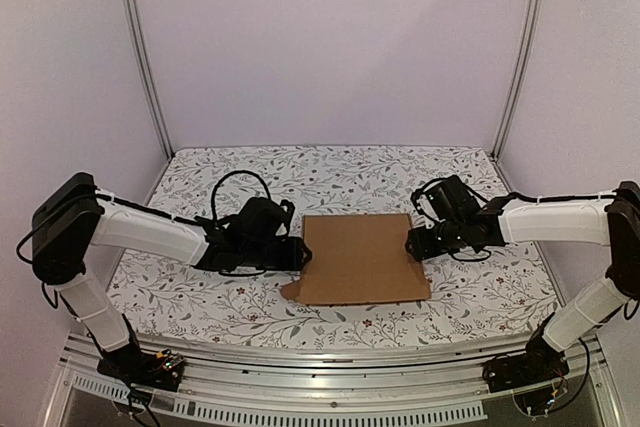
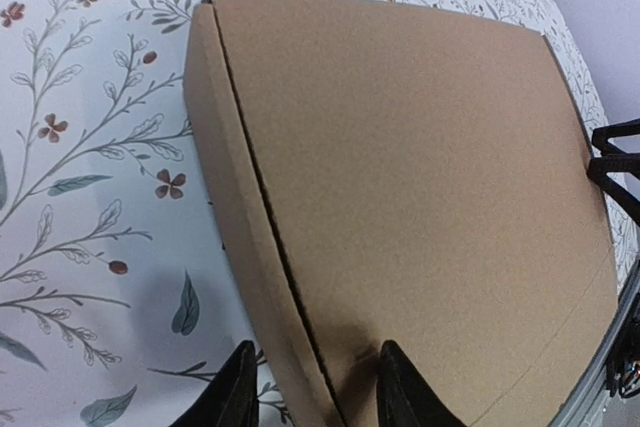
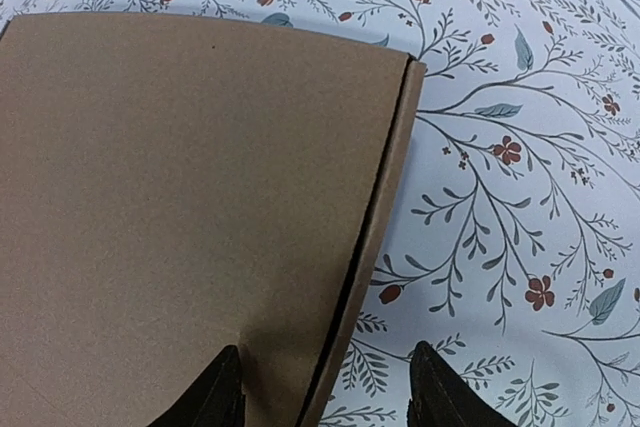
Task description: Fold the paper box
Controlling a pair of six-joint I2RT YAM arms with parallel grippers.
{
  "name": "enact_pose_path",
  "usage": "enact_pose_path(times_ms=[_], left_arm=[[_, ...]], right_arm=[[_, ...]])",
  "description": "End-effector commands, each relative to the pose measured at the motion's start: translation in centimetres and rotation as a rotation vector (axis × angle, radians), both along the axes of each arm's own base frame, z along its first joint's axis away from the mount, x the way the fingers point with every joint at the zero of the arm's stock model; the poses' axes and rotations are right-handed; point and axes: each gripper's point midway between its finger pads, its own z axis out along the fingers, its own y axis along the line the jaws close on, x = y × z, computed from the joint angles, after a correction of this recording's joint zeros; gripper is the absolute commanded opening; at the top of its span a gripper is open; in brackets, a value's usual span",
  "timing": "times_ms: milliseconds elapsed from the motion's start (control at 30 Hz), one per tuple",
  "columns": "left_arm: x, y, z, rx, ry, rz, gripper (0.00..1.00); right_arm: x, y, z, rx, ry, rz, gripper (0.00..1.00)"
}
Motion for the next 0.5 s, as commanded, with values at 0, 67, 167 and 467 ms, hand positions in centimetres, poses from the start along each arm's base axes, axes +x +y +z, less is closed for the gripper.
enact_pose_path(times_ms=[0,67,167,467], left_arm=[[0.2,2.4,-1.8,0.055,0.036,0.025,0.39],[0.5,2.8,-1.6,0.054,0.033,0.033,0.39],[0.7,3.4,-1.2,0.056,0.024,0.043,0.38],[0.5,6.2,0.1,0.105,-0.003,0.082,0.38]], right_arm=[[-0.6,0.1,-1.5,0.059,0.057,-0.017,0.54],[-0.7,0.4,-1.7,0.086,0.067,-0.014,0.53],[-1.1,1.5,-2.0,0.145,0.095,0.000,0.48],[-0.7,3.0,0.5,0.273,0.071,-0.008,0.47]])
